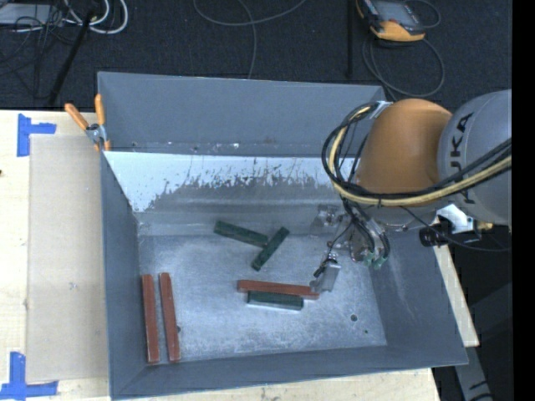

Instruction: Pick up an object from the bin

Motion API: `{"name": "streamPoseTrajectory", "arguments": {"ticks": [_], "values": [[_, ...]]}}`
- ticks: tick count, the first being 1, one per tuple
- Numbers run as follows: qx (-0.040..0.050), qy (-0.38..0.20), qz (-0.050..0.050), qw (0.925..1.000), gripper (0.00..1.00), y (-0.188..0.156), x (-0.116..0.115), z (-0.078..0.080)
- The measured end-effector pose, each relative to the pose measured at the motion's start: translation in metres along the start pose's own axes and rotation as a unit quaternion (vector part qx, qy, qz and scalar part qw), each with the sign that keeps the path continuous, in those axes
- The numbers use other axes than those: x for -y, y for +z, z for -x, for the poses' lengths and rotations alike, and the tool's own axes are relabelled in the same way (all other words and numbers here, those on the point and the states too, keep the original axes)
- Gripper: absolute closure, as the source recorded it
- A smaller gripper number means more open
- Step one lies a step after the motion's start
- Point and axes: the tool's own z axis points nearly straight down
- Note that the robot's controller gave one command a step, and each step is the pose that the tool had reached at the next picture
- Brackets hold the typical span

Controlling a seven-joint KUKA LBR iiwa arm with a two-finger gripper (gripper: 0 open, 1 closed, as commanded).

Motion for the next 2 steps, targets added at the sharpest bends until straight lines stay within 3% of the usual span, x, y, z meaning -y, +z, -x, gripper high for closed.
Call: {"name": "streamPoseTrajectory", "arguments": {"ticks": [1, 2], "values": [[-0.0048, -0.061, 0.0, 0.9981, 0.0, 0.1108, 0.0036, -0.0291], [-0.0004, -0.062, 0.0, 0.9981, 1.0, 0.106, 0.003, -0.0263]]}}
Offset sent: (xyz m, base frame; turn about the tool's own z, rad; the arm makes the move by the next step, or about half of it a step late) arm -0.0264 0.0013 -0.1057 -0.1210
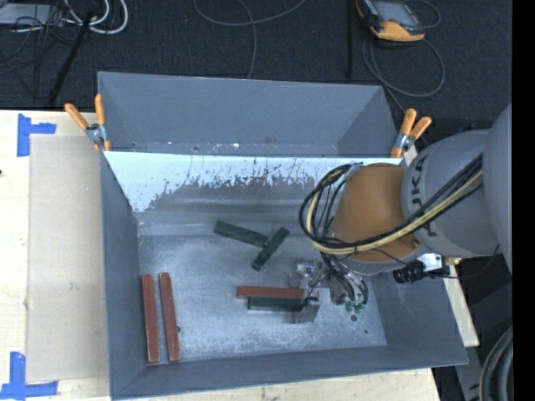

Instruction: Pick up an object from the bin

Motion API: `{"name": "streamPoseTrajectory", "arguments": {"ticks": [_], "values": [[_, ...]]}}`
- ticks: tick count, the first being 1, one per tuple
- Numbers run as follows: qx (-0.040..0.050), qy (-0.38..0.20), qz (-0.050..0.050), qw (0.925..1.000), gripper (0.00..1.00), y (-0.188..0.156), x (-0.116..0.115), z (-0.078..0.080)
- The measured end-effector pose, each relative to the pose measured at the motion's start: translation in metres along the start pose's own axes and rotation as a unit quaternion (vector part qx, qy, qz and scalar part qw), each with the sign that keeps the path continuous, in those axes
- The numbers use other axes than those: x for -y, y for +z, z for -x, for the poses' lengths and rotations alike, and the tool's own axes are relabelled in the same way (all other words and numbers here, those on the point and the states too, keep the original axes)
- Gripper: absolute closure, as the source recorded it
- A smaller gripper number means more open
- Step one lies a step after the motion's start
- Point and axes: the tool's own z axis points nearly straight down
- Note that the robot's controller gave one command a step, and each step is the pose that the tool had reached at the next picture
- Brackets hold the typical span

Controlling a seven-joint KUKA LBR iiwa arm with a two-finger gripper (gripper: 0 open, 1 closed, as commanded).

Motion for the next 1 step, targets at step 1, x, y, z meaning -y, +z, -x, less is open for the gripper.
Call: {"name": "streamPoseTrajectory", "arguments": {"ticks": [1], "values": [[0.0047, -0.08, 0.0, 0.9968, 1.0, -0.1318, -0.028, 0.0385]]}}
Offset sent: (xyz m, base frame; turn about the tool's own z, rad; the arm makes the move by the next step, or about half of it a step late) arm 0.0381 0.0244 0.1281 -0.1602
